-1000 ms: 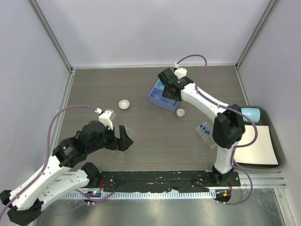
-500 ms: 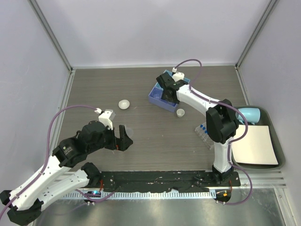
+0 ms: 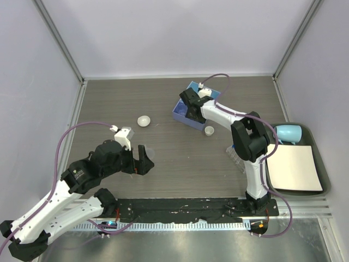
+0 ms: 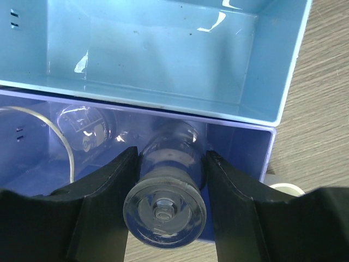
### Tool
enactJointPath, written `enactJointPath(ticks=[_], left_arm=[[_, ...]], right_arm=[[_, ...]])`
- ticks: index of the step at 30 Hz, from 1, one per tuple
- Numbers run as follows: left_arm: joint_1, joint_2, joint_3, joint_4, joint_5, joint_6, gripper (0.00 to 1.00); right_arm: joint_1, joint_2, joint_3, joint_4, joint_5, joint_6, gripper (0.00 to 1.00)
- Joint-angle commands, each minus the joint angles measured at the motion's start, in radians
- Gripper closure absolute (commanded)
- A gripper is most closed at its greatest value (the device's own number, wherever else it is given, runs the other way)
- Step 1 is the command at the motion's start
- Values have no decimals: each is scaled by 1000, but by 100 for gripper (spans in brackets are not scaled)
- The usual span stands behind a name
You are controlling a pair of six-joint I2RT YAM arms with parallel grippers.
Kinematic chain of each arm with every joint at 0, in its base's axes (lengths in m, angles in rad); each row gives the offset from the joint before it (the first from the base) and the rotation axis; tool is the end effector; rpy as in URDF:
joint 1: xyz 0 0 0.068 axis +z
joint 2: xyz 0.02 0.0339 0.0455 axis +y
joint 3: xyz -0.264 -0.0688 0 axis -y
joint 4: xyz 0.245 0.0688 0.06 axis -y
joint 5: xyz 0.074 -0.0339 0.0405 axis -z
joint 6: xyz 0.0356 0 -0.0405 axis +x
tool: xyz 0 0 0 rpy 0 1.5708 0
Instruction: Organize the chemistry lab equipment
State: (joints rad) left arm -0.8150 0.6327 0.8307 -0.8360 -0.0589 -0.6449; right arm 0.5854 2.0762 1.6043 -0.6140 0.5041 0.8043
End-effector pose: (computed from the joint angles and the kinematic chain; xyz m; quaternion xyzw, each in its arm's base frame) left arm 0.0862 -0.0884 0.3114 0.0626 0.8907 -0.2801 0.3525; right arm 0.3782 0.2301 0.1935 0.1622 0.9279 -0.0371 0.3336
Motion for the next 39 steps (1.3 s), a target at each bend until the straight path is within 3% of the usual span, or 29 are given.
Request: enactJointPath(ticks=[1, 8, 13, 30, 39], left_arm=[[5, -5, 5, 20, 1, 13, 0], [4, -4, 4, 18, 4, 14, 0], [4, 2, 4, 21, 4, 16, 0], [4, 9, 2, 20, 4, 16, 0], [4, 2, 5, 12, -4, 13, 0]], right_arm=[[-9, 2, 22, 36, 25, 22, 74], [-25, 18, 22, 36, 27, 35, 63], [-25, 2, 34, 25, 27, 29, 47], [-9, -123, 146, -84, 69, -39, 30], [143, -196, 261, -130, 186, -108, 27]])
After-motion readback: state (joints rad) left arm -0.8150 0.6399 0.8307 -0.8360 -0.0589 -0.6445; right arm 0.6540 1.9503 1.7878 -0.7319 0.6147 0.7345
